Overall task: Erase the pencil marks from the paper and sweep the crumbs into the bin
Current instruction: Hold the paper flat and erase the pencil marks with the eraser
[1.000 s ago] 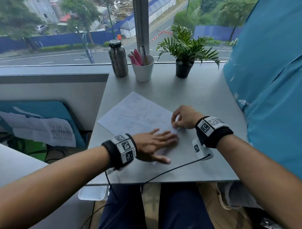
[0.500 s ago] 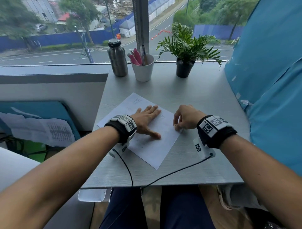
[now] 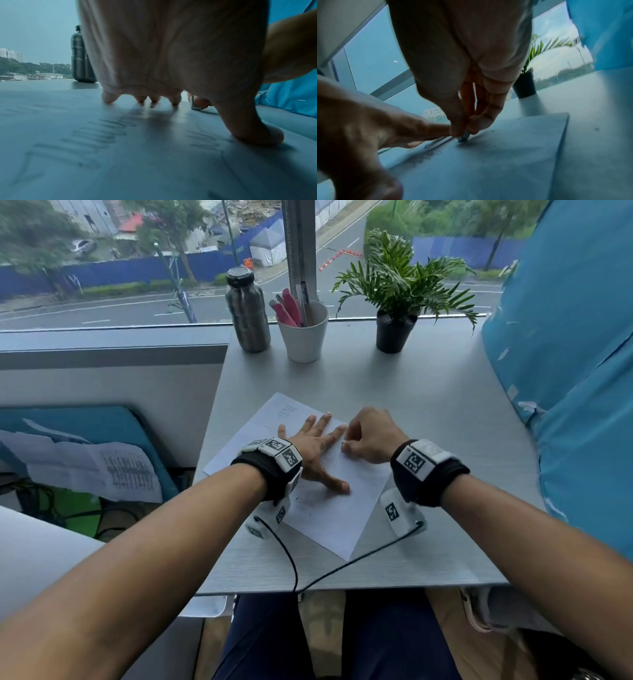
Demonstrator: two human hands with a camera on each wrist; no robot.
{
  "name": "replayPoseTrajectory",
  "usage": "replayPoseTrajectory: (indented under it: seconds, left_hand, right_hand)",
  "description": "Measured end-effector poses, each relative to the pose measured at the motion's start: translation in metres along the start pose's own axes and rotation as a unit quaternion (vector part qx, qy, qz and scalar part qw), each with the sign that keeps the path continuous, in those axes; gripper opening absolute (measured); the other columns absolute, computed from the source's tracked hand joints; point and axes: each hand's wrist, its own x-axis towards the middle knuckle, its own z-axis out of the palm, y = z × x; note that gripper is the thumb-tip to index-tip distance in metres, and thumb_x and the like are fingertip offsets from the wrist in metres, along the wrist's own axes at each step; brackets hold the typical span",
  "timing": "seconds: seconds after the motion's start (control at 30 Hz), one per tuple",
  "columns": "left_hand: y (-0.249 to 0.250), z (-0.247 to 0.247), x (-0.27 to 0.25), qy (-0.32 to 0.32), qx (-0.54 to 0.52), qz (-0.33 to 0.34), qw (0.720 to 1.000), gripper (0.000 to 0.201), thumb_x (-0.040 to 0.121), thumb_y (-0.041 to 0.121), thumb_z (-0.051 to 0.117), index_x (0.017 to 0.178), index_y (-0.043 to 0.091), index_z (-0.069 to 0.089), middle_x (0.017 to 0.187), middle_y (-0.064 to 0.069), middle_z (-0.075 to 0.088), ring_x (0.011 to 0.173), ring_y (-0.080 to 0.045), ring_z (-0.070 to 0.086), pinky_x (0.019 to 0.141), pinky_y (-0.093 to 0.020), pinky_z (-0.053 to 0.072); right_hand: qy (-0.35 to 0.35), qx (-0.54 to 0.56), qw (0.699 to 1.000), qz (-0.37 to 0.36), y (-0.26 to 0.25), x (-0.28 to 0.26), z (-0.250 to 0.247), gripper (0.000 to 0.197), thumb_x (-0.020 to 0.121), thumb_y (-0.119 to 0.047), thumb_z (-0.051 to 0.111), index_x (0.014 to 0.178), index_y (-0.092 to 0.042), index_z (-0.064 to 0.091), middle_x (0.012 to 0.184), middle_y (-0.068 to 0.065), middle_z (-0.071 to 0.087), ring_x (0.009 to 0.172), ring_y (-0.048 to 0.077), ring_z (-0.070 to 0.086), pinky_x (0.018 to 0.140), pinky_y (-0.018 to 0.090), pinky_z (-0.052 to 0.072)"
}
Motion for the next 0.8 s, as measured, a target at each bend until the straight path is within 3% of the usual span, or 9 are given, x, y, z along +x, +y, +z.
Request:
replayPoseTrajectory:
  seconds: [0.13,0.27,0.4,0.53,0.67,0.8]
  left_hand:
    - [0.002,0.000,0.001,-0.003,-0.003,-0.005,1.000,0.132,0.053,0.088,0.062,0.148,0.044,-0.018,0.155,0.011,-0.033,0.145,-0.018,-0.025,0.107,-0.069,-0.010]
    - [0.001,0.000,0.001,-0.002,-0.004,-0.008,1.000,0.133,0.052,0.088,0.062,0.148,0.044,-0.019,0.155,0.011,-0.033,0.145,-0.017,-0.026,0.108,-0.069,-0.010]
    - [0.002,0.002,0.001,0.005,-0.012,-0.008,1.000,0.133,0.051,0.088,0.063,0.148,0.046,-0.017,0.156,0.012,-0.032,0.145,-0.016,-0.025,0.108,-0.069,-0.010]
    - [0.001,0.002,0.002,0.005,-0.015,-0.011,1.000,0.134,0.050,0.088,0.064,0.148,0.045,-0.018,0.155,0.012,-0.032,0.145,-0.016,-0.026,0.109,-0.068,-0.011]
    - [0.003,0.003,0.001,0.009,-0.018,-0.017,1.000,0.133,0.050,0.088,0.064,0.148,0.046,-0.016,0.156,0.013,-0.031,0.146,-0.016,-0.025,0.108,-0.069,-0.010]
    - [0.001,0.003,0.002,0.010,-0.024,-0.013,1.000,0.134,0.049,0.088,0.064,0.148,0.046,-0.017,0.156,0.013,-0.031,0.145,-0.016,-0.025,0.109,-0.069,-0.011]
  right_hand:
    - [0.050,0.016,0.998,0.021,0.005,0.006,-0.004,0.011,0.076,-0.019,0.075,0.075,-0.009,0.078,0.075,0.005,0.073,0.071,0.016,0.064,0.070,0.021,0.050]
    - [-0.027,-0.015,0.999,-0.033,-0.004,-0.003,0.000,0.010,0.076,-0.018,0.074,0.074,-0.008,0.077,0.069,0.005,0.071,0.063,0.015,0.062,0.062,0.021,0.044]
    - [0.048,0.000,0.999,0.009,0.003,0.007,-0.010,0.012,0.077,-0.018,0.072,0.079,-0.008,0.079,0.074,0.006,0.073,0.072,0.017,0.065,0.071,0.018,0.046]
    - [-0.024,-0.032,0.998,-0.043,-0.008,-0.003,0.001,0.010,0.075,-0.017,0.073,0.072,-0.007,0.076,0.064,0.005,0.068,0.059,0.015,0.059,0.060,0.021,0.045]
    - [0.030,-0.011,0.999,-0.003,-0.001,0.007,-0.005,0.010,0.075,-0.019,0.074,0.075,-0.010,0.077,0.070,0.003,0.070,0.066,0.014,0.059,0.071,0.020,0.042]
    - [-0.004,-0.026,0.999,-0.030,-0.005,0.005,-0.002,0.012,0.075,-0.018,0.073,0.074,-0.006,0.076,0.070,0.009,0.072,0.062,0.016,0.060,0.061,0.020,0.042]
